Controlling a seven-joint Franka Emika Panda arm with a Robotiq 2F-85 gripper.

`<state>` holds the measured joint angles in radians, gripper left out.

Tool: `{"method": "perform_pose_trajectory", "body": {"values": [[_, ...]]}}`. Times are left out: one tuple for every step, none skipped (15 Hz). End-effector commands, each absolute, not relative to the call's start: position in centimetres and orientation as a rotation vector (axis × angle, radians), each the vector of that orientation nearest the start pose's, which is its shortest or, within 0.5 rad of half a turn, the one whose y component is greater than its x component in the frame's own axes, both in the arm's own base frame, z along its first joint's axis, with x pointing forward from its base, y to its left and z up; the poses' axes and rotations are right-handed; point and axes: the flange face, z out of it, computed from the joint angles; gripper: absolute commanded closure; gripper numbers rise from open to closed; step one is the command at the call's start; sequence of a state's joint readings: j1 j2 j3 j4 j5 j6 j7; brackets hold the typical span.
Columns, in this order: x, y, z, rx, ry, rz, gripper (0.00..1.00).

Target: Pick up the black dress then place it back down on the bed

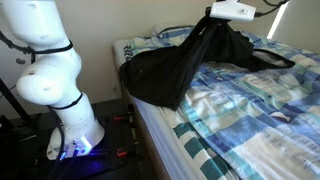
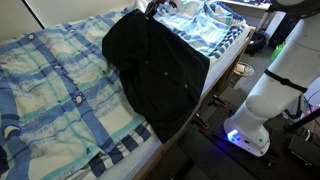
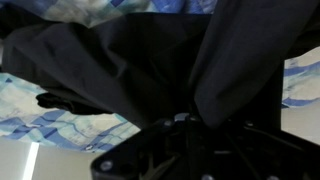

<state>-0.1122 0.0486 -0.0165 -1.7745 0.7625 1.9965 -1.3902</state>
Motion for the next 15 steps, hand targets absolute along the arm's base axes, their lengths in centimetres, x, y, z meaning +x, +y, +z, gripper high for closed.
{"method": "perform_pose_trajectory", "body": {"values": [[57.5,-3.2,58.2,-2.280,-1.339,-0.996,0.99],[56.8,-3.0,58.5,-2.285,-1.373,-1.016,0.99],[56.3,-2.8,58.6,-2.283,-1.397,-1.031,0.99],[55.7,-2.7,58.7,-2.282,-1.428,-1.043,0.99],[55.2,-2.3,58.8,-2.282,-1.450,-1.056,0.99],[54.6,-2.1,58.8,-2.280,-1.469,-1.067,0.99],[54.1,-1.9,58.9,-2.280,-1.484,-1.078,0.99],[54.0,-1.6,59.1,-2.281,-1.494,-1.091,0.99],[53.8,-1.4,59.3,-2.285,-1.499,-1.104,0.99],[53.7,-1.3,59.6,-2.287,-1.504,-1.117,0.99],[53.5,-1.1,59.8,-2.289,-1.512,-1.127,0.99],[53.3,-0.8,60.0,-2.290,-1.519,-1.137,0.99],[53.1,-0.6,60.1,-2.288,-1.527,-1.142,0.99],[52.9,-0.4,60.2,-2.289,-1.528,-1.145,0.99],[52.6,-0.2,60.3,-2.292,-1.525,-1.144,0.99]]}}
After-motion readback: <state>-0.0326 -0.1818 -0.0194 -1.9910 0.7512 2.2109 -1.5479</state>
